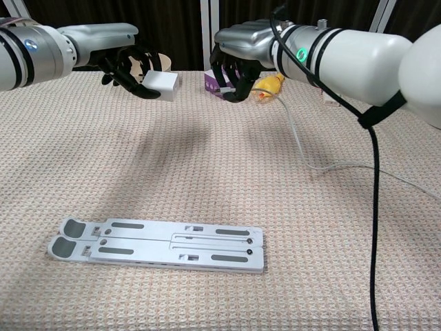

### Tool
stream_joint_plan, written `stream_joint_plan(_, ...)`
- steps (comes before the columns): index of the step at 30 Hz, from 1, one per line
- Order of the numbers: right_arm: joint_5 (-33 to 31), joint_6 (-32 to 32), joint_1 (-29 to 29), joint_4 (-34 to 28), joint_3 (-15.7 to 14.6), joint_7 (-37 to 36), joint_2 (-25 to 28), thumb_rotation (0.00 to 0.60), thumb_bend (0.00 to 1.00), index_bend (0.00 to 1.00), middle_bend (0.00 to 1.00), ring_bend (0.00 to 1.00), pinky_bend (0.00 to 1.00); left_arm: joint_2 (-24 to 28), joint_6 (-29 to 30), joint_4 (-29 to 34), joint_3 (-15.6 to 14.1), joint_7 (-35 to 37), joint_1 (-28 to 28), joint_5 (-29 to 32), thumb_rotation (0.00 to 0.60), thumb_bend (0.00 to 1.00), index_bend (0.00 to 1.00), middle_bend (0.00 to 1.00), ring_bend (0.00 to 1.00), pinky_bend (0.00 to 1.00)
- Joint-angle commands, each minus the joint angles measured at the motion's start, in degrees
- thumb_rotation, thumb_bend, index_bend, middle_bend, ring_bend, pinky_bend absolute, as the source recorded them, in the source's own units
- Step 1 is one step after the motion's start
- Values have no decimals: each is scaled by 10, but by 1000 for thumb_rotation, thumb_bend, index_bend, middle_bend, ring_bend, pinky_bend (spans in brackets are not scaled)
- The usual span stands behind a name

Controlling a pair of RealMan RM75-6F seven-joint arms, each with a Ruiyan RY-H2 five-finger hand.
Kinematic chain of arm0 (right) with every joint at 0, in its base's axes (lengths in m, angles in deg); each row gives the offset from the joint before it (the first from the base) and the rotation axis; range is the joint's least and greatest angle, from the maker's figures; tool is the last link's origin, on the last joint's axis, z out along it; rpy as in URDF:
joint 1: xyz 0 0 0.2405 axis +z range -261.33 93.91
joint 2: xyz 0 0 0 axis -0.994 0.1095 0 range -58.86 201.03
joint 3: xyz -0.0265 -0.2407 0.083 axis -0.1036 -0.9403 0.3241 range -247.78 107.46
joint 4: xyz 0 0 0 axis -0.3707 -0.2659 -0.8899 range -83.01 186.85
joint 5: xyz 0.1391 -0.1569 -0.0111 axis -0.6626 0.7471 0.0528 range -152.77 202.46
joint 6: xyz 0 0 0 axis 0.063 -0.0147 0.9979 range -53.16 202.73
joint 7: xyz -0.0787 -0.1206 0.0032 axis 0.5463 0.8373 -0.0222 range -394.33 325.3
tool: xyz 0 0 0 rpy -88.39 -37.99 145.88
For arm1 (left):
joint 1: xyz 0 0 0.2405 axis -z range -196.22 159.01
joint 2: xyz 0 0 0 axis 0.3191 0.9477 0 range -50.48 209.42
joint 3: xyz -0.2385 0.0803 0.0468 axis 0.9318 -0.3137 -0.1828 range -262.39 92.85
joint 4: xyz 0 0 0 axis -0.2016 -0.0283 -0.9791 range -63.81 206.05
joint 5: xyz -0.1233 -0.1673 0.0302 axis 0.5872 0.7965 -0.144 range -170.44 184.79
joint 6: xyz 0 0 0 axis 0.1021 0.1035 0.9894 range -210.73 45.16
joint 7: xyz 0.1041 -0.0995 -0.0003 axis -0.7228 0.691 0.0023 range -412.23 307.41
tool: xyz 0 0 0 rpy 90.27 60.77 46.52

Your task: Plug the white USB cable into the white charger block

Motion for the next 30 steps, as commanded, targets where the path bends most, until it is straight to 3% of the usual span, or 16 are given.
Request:
stream_joint_plan(1,-12,-11,9,9,6,3,-13,600,725,733,647,490,509,1,0,10,5,4,8,14,480,220,514,449,701,724)
stream_joint_plan(17,14,-30,9,25,15,-46,-29,600,725,735,655,496,510,-4,5,8,-1,43,19,7,477,220,514,452,701,724)
stream_joint_plan(30,14,-26,19,35,11,-38,-37,600,726,738,657,501,510,0,0,13,-5,62,26,14,475,220,514,452,702,725)
